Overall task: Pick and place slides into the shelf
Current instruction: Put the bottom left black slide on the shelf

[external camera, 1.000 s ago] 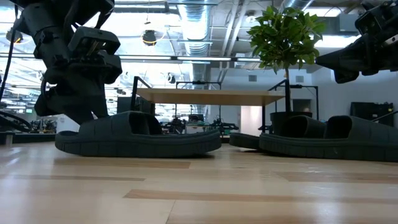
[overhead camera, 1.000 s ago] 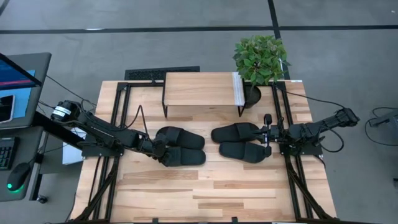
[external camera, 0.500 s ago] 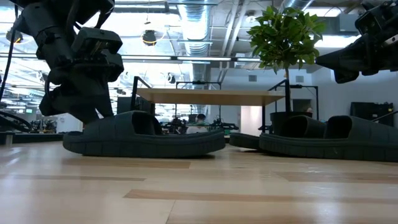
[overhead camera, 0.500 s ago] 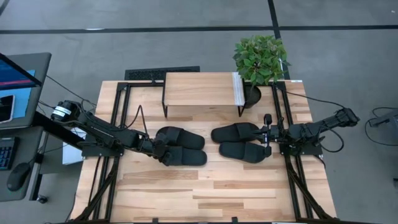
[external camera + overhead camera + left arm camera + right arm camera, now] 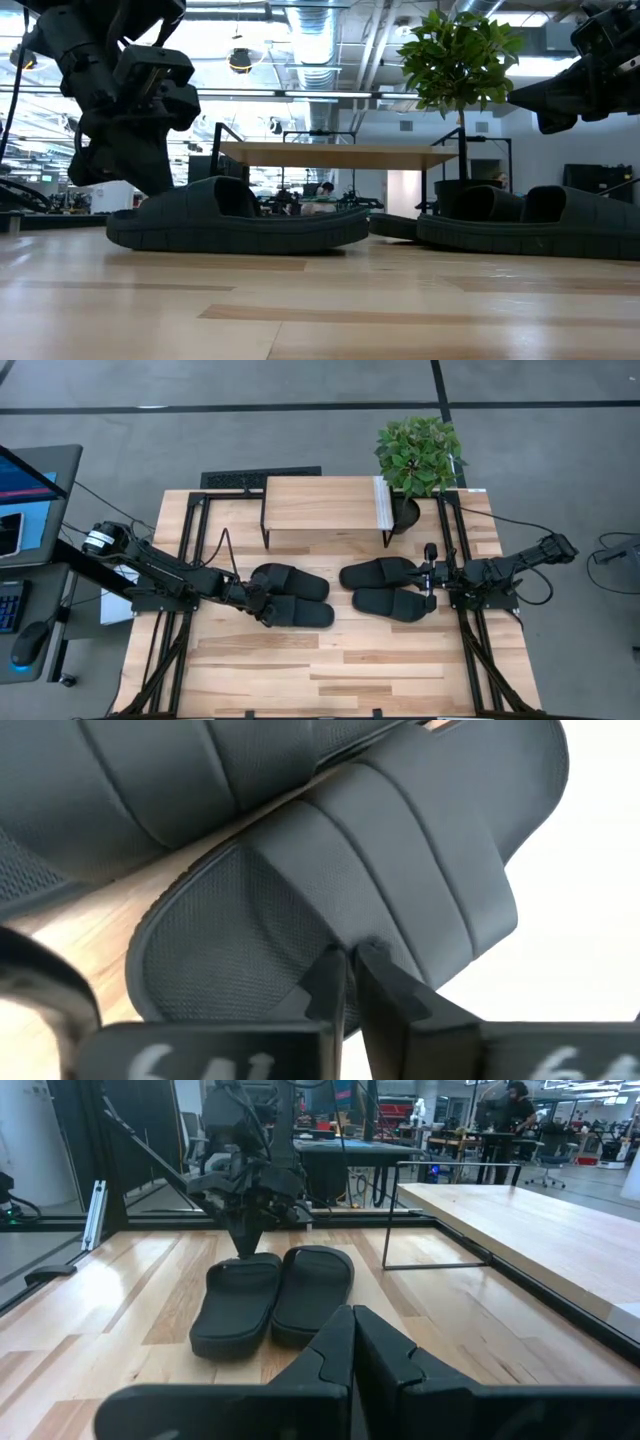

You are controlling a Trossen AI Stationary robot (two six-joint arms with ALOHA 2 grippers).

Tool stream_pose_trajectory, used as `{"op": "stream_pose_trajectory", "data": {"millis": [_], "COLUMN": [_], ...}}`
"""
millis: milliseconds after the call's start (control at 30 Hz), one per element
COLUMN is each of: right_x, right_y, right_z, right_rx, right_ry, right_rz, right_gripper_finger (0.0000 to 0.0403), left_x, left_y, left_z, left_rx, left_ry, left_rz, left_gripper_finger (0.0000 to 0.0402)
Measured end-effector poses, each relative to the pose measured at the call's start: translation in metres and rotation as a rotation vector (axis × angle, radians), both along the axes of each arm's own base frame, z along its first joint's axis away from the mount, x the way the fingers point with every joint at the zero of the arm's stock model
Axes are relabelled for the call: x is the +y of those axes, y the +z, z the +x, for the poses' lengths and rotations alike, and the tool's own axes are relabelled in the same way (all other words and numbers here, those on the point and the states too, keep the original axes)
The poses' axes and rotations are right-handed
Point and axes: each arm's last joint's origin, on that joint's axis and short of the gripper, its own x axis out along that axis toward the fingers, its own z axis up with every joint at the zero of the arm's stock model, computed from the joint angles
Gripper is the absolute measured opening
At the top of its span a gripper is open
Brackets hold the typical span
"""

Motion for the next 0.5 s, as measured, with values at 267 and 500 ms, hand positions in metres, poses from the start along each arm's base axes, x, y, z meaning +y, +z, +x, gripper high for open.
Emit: {"op": "stream_pose_trajectory", "data": {"millis": [267,500], "right_x": [0.0,0.0], "right_y": [0.0,0.0], "right_z": [0.0,0.0], "right_rx": [0.0,0.0], "right_ry": [0.0,0.0], "right_rz": [0.0,0.0], "right_gripper_finger": [0.0,0.0], "left_x": [-0.001,-0.0088], "left_y": [0.0,0.0003], "left_z": [-0.0003,-0.0022], "left_rx": [-0.002,-0.005], "left_ry": [-0.004,-0.001], "left_rz": [0.012,-0.012], "left_gripper_finger": [0.0001,0.0]}}
